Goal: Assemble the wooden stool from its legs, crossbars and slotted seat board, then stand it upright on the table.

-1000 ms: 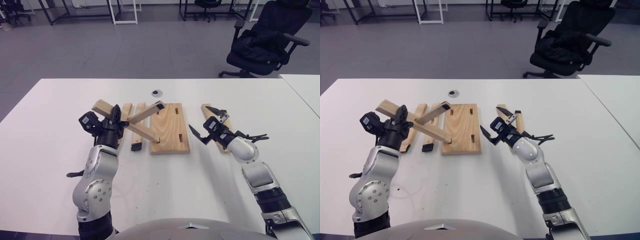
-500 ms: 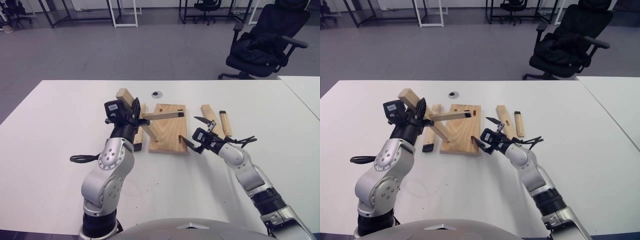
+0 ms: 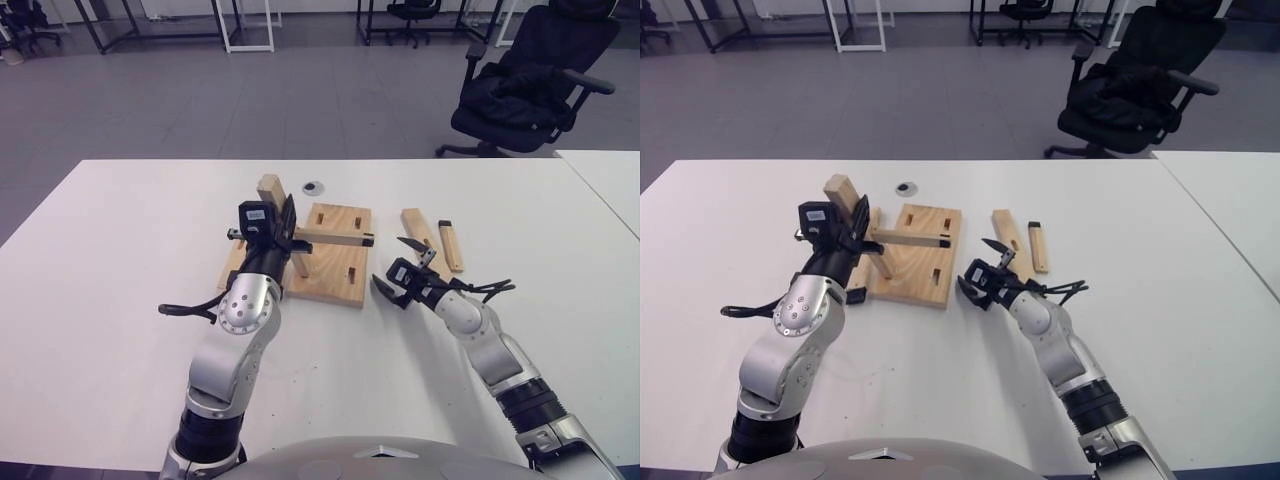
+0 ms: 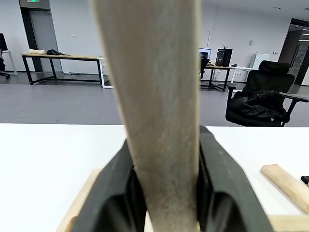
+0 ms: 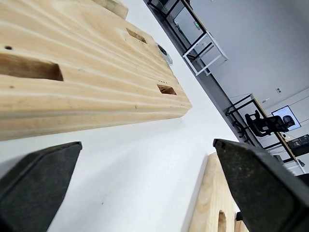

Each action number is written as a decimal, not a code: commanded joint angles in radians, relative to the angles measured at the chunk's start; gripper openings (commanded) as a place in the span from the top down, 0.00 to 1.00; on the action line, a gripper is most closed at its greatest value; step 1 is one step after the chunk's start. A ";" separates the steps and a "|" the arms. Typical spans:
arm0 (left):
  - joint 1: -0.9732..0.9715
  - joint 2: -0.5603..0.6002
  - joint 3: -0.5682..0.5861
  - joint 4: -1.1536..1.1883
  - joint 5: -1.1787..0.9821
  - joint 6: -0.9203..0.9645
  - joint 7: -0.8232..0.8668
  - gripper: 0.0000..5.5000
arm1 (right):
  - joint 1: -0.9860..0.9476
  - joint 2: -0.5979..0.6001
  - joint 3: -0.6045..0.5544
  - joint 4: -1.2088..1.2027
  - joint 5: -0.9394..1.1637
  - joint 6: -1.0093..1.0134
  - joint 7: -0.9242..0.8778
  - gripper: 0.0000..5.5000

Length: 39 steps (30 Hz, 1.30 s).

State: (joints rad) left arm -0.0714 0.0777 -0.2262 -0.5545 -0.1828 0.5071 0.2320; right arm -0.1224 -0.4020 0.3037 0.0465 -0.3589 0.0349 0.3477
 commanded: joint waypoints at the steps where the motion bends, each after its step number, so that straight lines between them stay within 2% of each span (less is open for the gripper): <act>1: -0.027 0.004 0.008 0.037 0.058 0.021 -0.021 0.81 | -0.028 0.007 -0.005 0.000 -0.001 0.007 0.005 0.08; 6: -0.038 0.015 0.009 0.016 0.100 0.017 -0.044 0.81 | -0.027 0.014 -0.007 -0.001 -0.003 0.004 -0.004 0.08; 11: -0.023 -0.008 0.024 0.004 0.097 -0.009 -0.072 0.61 | -0.019 0.026 -0.013 -0.009 -0.002 0.001 -0.017 0.08; 18: -0.036 0.025 0.069 -0.095 0.078 -0.026 -0.159 0.41 | 0.005 0.018 -0.022 -0.022 -0.004 0.006 -0.023 0.08; 23: -0.146 0.126 0.192 -0.308 0.029 -0.040 -0.275 0.26 | 0.020 0.003 -0.042 -0.010 -0.002 0.004 -0.030 0.08; 26: -0.212 0.097 0.315 -0.332 -0.048 -0.064 -0.257 0.15 | 0.021 0.004 -0.041 0.003 0.001 -0.002 -0.030 0.08; 30: -0.108 0.030 0.460 -0.218 -0.076 -0.093 -0.189 0.14 | 0.034 -0.002 -0.051 0.022 0.005 -0.010 -0.038 0.08; 32: -0.036 0.038 0.434 -0.146 -0.044 -0.097 -0.205 0.14 | 0.040 -0.001 -0.055 0.024 0.005 -0.011 -0.041 0.08; 36: 0.104 0.126 0.243 0.016 0.091 -0.037 -0.274 0.14 | 0.024 0.005 -0.050 0.057 0.006 -0.024 -0.036 0.08; 39: 0.132 0.120 0.158 0.143 0.083 0.001 -0.334 0.14 | 0.021 0.009 -0.053 0.076 0.011 -0.031 -0.036 0.08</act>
State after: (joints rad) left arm 0.0519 0.1990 -0.0364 -0.4776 -0.1016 0.4740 -0.0719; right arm -0.1080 -0.3915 0.2521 0.0925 -0.3531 -0.0073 0.3015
